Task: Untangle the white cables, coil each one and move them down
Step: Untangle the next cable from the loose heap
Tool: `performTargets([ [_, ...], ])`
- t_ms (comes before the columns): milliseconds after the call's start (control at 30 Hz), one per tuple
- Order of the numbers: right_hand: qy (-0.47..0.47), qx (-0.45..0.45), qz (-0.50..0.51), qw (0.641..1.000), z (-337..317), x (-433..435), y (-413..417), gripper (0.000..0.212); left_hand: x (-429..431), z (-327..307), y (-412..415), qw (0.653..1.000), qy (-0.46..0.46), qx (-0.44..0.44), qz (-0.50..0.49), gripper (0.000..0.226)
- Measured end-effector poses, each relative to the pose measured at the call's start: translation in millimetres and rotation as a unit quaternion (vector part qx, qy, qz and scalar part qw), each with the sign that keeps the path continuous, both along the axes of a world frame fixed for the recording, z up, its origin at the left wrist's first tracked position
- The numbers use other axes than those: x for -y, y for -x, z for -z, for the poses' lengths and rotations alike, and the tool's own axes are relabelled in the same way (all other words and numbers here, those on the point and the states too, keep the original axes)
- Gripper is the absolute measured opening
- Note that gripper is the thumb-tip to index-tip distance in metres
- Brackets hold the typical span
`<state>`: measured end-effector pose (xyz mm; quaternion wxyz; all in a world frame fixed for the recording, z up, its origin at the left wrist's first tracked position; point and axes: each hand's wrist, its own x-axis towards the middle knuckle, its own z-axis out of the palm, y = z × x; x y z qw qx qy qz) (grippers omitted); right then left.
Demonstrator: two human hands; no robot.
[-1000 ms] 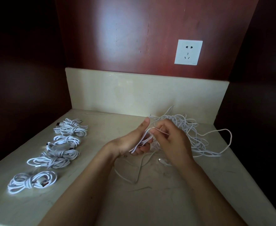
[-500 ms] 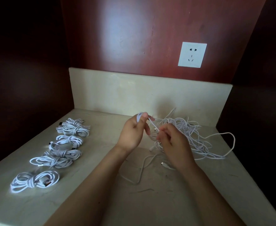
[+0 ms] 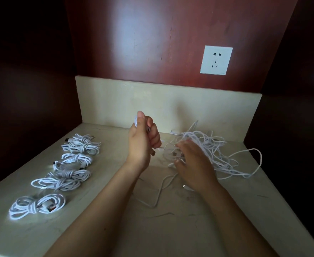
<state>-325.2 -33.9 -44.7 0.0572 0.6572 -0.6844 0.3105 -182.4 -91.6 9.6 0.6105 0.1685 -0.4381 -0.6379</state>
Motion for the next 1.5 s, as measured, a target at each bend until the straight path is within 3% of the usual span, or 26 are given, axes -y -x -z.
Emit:
performTargets([
  [133, -0.086, -0.013, 0.066, 0.994, -2, -4, 11, 0.06, 7, -4, -8, 0.996, -0.043, -0.059, 0.058, 0.041],
  [300, 0.011, -0.038, -0.032, 0.999, -8, -5, -6, 0.033, 14, -2, -9, 0.994, -0.081, -0.067, 0.044, 0.034],
  [433, 0.02, -0.025, -0.076, 0.997, -12, -9, -12, 0.019, 17, -6, -15, 0.993, -0.082, -0.071, -0.052, 0.035],
  [567, 0.01, -0.019, -0.068, 0.997, -8, -6, -4, 0.02, 21, -8, -24, 0.978, -0.077, -0.084, -0.172, 0.035],
  [700, 0.058, -0.017, -0.122, 0.991, -9, -9, -7, 0.032, 26, 0, -24, 0.969, -0.048, 0.039, -0.241, 0.033],
  [867, 0.124, 0.062, -0.134, 0.981, -15, -16, -10, 0.03, 25, 15, -10, 0.971, -0.08, 0.208, -0.089, 0.037],
  [1000, 0.141, 0.098, -0.123, 0.977, -17, -18, -15, 0.027, 13, 19, -2, 0.95, -0.069, 0.303, 0.033, 0.038],
  [1100, 0.165, 0.128, -0.111, 0.972, -18, -18, -16, 0.017, 8, 17, 0, 0.929, -0.055, 0.35, 0.106, 0.052],
  [1267, 0.165, 0.146, -0.049, 0.974, -17, -15, -13, 0.019, 3, 22, 0, 0.882, 0.006, 0.419, 0.216, 0.073],
  [1433, 0.154, 0.172, -0.033, 0.972, -13, -11, -6, 0.005, 0, 23, -1, 0.853, 0.023, 0.407, 0.326, 0.075],
  [1500, 0.158, 0.174, -0.044, 0.971, -12, -11, -6, 0.008, 0, 24, -1, 0.846, 0.04, 0.408, 0.34, 0.073],
])
